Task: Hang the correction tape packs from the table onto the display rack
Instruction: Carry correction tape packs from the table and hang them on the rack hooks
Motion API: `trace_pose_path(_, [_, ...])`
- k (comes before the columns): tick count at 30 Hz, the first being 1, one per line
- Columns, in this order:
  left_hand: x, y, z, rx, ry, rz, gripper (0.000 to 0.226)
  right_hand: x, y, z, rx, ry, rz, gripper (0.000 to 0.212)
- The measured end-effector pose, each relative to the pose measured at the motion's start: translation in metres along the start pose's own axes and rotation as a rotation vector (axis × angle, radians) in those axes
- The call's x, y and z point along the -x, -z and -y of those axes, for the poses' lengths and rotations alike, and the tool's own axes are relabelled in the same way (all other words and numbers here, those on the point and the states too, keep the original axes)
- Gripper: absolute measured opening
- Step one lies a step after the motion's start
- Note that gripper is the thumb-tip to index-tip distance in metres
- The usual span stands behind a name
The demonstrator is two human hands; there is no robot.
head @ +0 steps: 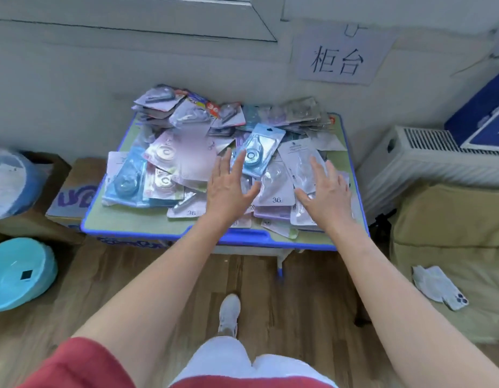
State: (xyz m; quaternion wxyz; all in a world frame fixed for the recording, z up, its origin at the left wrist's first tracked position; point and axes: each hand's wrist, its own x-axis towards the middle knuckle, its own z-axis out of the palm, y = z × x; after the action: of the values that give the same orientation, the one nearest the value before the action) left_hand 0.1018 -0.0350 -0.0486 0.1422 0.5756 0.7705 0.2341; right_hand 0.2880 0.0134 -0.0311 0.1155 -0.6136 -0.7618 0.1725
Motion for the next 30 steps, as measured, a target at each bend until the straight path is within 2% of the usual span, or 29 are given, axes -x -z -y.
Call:
trace_pose_path(8, [-0.107,-0.015,0.009,-0.029,-0.069,0.221,0.069,-0.078,-0.025,-0.002,0.137,-0.099,0.168,0.074])
trace_pose_path(12, [-0.133,-0.03,0.011,-0.039,-0.07,0.321,0.072,-0.097,-0.033,-0.008,0.2,-0.108,0.261,0.082])
trace_pose_path(15, [-0.141,-0.042,0.015,-0.012,-0.043,0.385,0.075,-0.103,-0.038,-0.012,0.214,-0.107,0.262,0.083])
trace_pose_path(22, [-0.143,-0.056,0.018,-0.024,0.006,0.342,0.081,-0.108,-0.041,-0.015,0.185,-0.085,0.238,0.08])
trace_pose_path(30, [-0.123,-0.046,0.008,0.004,-0.014,0.158,0.075,-0.093,-0.026,-0.024,0.178,-0.102,0.211,0.079])
